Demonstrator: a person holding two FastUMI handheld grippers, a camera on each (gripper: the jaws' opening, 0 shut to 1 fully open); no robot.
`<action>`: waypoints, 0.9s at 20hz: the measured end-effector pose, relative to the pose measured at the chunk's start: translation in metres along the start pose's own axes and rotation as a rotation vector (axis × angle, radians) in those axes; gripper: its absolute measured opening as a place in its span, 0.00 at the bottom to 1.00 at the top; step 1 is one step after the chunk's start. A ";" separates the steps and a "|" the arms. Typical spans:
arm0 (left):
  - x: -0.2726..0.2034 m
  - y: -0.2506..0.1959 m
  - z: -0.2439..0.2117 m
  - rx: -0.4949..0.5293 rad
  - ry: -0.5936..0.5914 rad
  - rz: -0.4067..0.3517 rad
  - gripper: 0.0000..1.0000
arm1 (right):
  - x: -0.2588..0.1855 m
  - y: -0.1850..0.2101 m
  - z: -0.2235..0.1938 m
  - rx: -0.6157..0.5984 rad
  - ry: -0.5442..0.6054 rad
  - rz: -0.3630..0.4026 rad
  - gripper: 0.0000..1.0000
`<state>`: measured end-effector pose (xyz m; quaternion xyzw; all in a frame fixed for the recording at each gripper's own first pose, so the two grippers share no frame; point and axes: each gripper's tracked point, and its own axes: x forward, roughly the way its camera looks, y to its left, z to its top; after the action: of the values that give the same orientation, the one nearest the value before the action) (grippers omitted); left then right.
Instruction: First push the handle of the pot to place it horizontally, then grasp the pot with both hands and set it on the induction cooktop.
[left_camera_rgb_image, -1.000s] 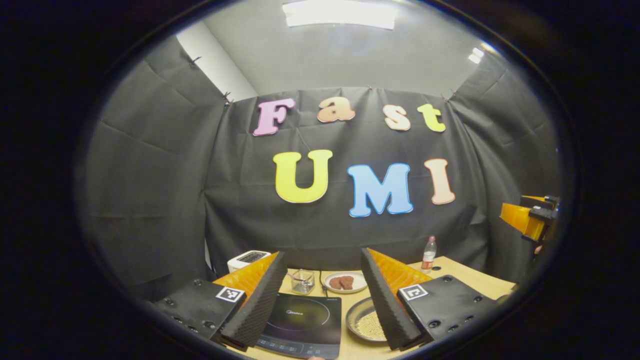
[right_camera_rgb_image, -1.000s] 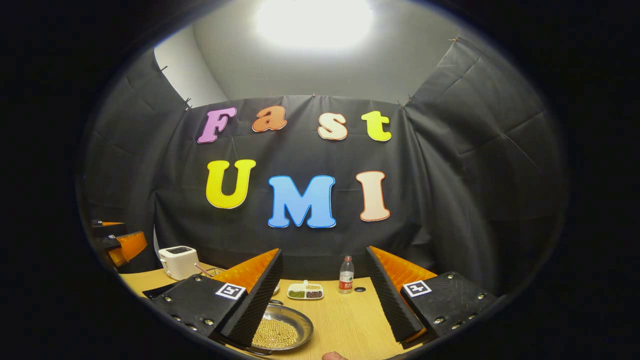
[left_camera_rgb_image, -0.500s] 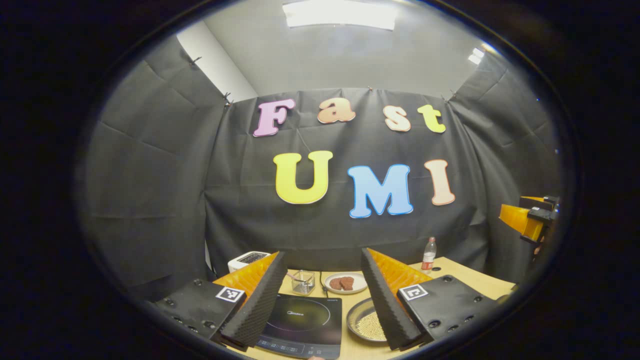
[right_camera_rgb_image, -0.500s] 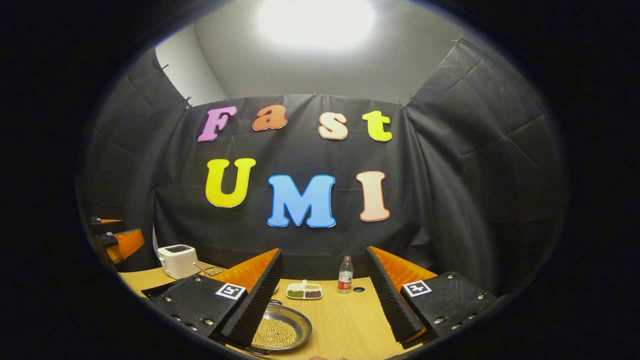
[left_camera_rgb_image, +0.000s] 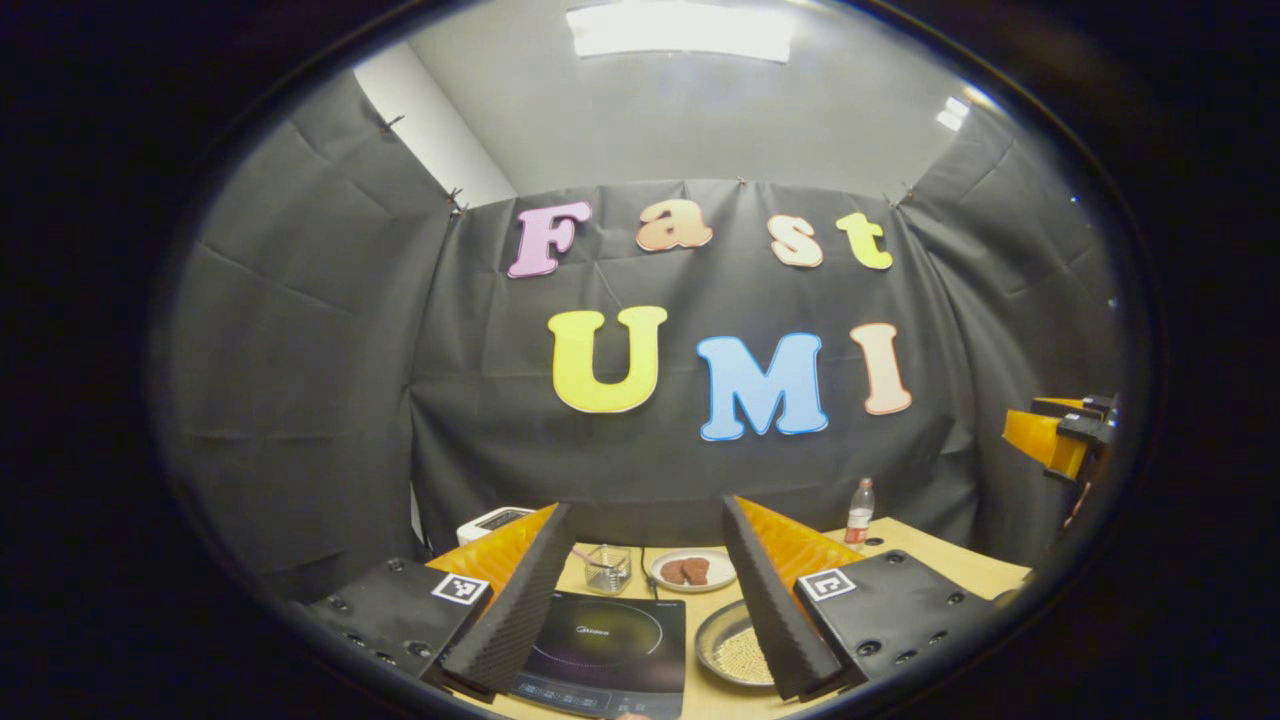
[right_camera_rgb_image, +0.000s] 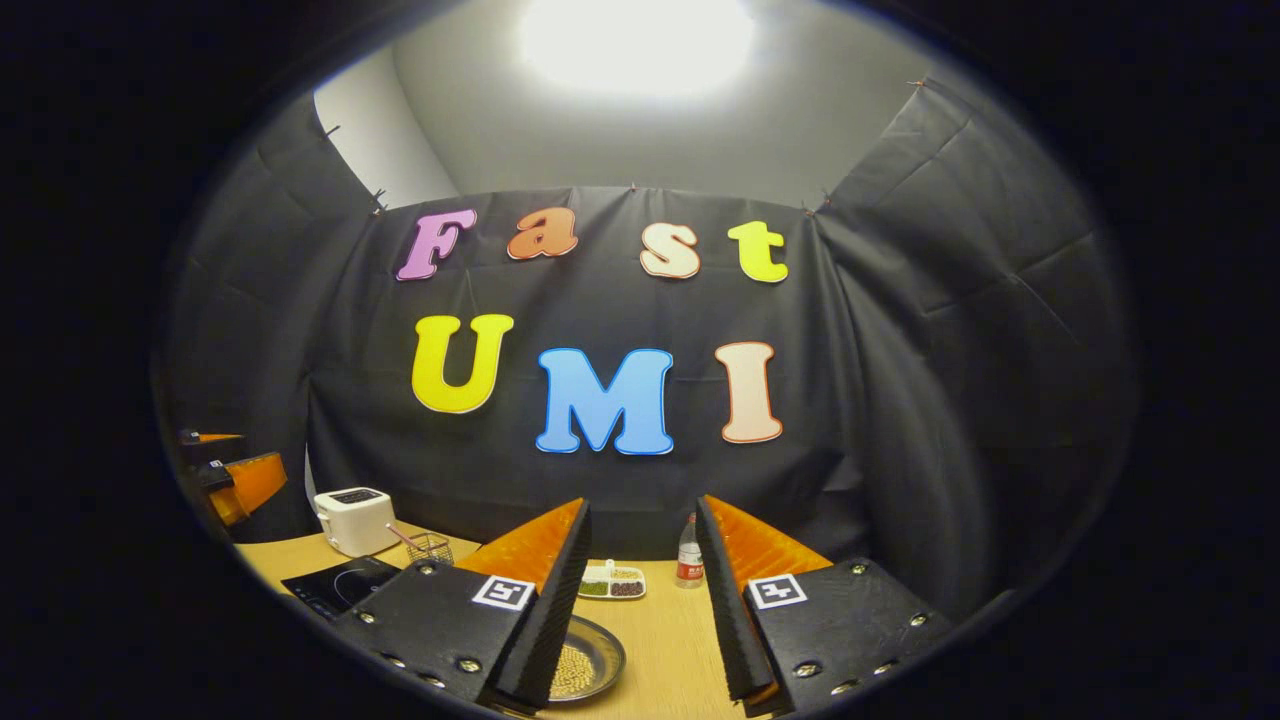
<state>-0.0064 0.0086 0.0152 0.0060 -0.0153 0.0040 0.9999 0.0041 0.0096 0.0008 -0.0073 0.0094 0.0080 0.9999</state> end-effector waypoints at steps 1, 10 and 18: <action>-0.001 0.000 -0.001 -0.002 0.002 -0.002 0.99 | 0.000 0.000 -0.001 -0.002 0.003 -0.001 0.63; -0.007 0.006 -0.006 -0.002 0.008 -0.002 0.99 | 0.003 0.005 -0.001 -0.008 -0.006 -0.002 0.07; -0.008 0.034 -0.007 0.000 0.002 0.033 0.94 | 0.010 0.065 -0.041 0.046 0.144 0.165 0.02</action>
<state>-0.0145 0.0428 0.0084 0.0059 -0.0145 0.0207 0.9997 0.0122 0.0743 -0.0417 0.0161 0.0819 0.0893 0.9925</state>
